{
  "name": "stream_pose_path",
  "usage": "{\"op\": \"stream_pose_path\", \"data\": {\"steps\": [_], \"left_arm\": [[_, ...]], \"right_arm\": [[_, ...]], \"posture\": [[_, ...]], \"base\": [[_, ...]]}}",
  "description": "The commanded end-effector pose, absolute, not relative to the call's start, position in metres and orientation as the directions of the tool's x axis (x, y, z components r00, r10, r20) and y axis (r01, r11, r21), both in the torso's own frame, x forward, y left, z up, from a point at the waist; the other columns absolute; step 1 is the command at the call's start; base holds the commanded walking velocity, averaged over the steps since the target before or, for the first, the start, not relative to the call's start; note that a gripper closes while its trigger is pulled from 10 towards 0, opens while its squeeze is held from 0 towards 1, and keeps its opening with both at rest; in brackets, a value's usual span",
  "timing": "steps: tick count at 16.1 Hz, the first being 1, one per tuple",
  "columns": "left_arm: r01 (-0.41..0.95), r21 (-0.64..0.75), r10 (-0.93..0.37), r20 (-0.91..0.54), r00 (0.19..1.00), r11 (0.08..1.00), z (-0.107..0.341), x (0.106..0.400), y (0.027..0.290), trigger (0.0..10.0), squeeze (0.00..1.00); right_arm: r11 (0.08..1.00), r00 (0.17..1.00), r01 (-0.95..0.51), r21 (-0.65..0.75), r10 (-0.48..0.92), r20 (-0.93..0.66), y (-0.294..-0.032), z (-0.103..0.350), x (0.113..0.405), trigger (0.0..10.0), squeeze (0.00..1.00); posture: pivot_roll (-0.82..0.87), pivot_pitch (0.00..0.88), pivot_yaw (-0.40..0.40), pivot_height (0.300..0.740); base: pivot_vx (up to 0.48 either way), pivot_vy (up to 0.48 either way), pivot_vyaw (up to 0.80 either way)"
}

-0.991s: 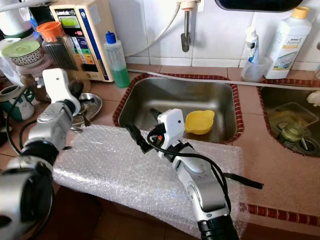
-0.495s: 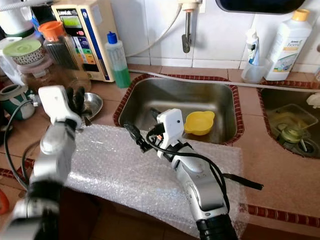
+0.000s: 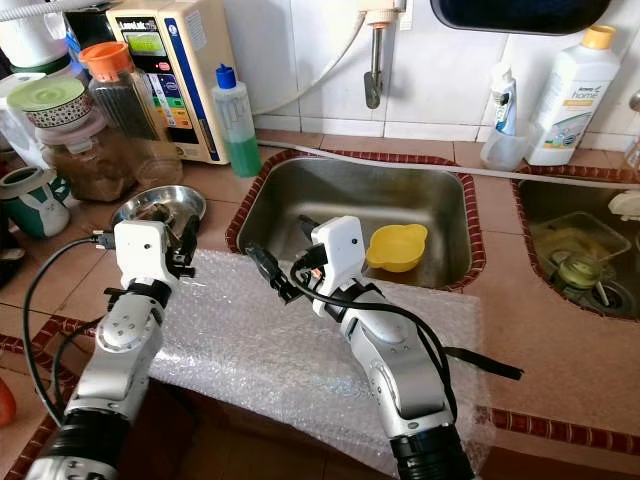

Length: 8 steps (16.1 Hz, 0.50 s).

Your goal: Kitchen organization

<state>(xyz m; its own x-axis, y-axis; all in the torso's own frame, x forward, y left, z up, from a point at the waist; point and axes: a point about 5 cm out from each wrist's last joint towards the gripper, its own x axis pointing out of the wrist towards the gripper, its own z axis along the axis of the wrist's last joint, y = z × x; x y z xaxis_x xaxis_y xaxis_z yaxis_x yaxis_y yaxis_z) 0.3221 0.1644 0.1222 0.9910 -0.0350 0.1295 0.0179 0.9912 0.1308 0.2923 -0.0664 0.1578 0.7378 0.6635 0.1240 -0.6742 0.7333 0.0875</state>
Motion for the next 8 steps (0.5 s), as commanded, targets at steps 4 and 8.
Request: {"op": "stream_pose_path", "data": {"steps": [4,8], "left_arm": [[-0.006,0.229,-0.017,0.100,0.995,0.973,0.111,0.321,0.174,10.0,1.00],[-0.039,0.240,0.026,0.060,0.998,0.970,0.103,0.326,0.182,10.0,1.00]], "right_arm": [[0.734,0.737,-0.674,0.078,0.662,0.137,-0.068,0.162,0.293,10.0,0.00],[0.727,0.729,-0.682,0.077,0.670,0.140,-0.067,0.163,0.292,10.0,0.00]], "posture": [[0.00,0.002,0.098,0.740],[0.00,0.001,0.094,0.740]], "base": [[0.000,0.000,0.00],[0.000,0.000,0.00]]}}
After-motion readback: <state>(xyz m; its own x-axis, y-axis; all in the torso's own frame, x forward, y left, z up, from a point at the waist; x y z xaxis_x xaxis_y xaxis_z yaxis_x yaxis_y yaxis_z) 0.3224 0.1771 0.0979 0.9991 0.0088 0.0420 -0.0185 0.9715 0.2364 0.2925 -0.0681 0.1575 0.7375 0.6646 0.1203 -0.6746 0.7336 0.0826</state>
